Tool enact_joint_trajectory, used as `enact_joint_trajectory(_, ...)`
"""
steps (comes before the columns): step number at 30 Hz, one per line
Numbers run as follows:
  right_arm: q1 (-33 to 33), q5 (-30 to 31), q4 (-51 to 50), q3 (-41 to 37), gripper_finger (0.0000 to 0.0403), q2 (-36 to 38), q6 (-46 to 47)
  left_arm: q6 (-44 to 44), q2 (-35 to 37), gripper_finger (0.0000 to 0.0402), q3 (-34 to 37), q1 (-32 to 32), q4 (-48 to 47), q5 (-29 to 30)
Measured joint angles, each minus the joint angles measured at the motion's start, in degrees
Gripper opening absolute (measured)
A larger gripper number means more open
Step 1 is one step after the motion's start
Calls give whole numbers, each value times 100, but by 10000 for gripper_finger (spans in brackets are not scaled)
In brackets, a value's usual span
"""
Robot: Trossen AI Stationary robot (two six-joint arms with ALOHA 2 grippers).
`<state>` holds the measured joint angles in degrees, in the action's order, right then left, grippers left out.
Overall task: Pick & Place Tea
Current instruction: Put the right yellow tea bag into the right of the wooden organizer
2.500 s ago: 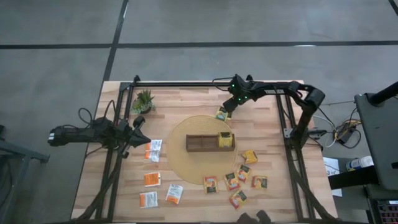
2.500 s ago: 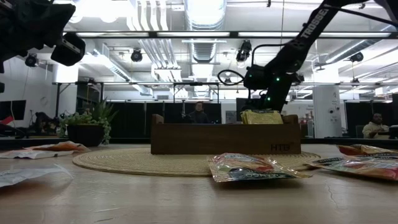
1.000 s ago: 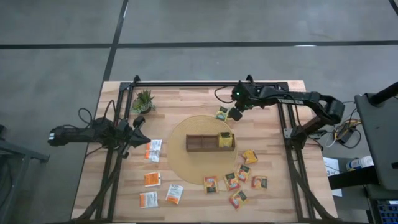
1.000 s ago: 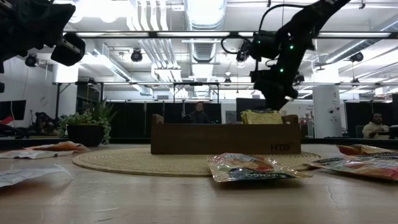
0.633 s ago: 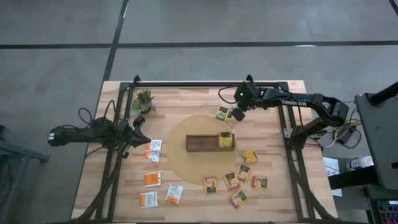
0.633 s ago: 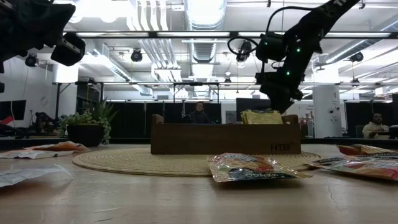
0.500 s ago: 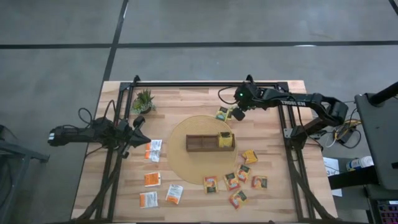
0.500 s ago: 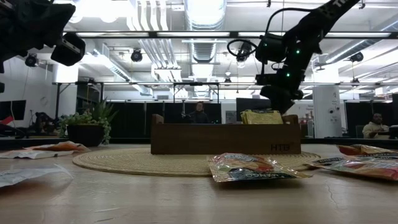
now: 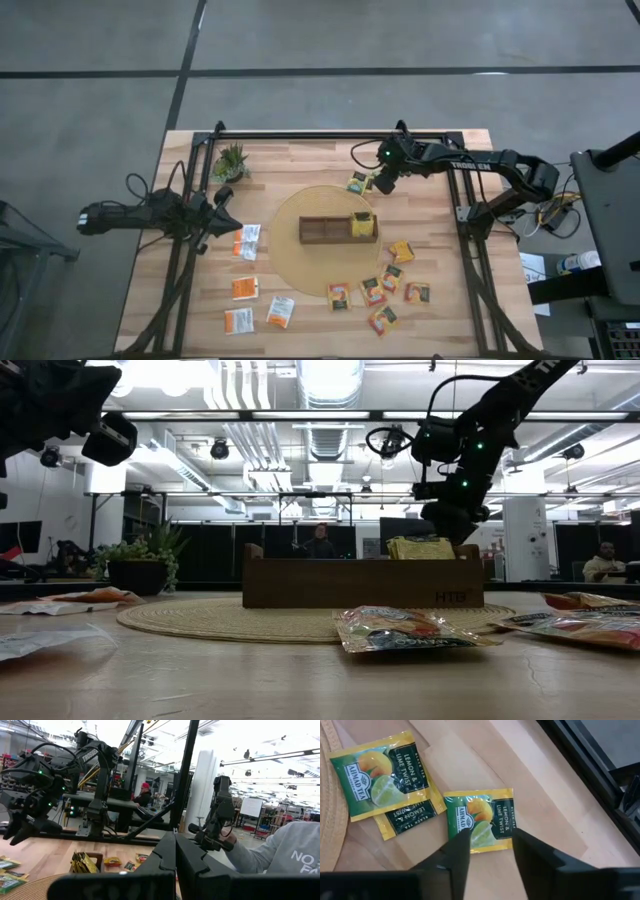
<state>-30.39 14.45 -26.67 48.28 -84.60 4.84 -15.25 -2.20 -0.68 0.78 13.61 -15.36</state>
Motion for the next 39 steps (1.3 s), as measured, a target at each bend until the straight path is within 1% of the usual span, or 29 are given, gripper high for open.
enact_joint_trajectory(9, 0, 31, 233, -237, 259, 0, 28, 1, 0, 0, -1, 0, 2, 0)
enact_joint_trajectory(13, -7, 31, 497, -324, 296, 0, 32, 0, 0, 0, 1, 0, 0, 1)
enact_joint_trajectory(16, -29, 29, 535, -331, 315, 0, 142, 2, 0, 0, -1, 0, 0, 0)
enact_joint_trajectory(20, -140, 27, 589, -352, 327, 0, 300, 0, 0, 0, -1, 0, 2, -1)
enact_joint_trajectory(25, -296, -105, 613, -383, 329, -135, 438, 2, 2, 0, -1, -1, 0, -1)
enact_joint_trajectory(31, -443, -681, 908, -382, 328, -893, 376, 2, 0, 0, -1, 0, 0, 1)
enact_joint_trajectory(34, -574, -1032, 853, -243, 327, -1276, 283, 1, 0, 0, 0, 0, 1, 0)
enact_joint_trajectory(39, -744, -1135, 378, 93, 326, -1559, 179, 0, 2, 0, 1, 0, 0, -1)
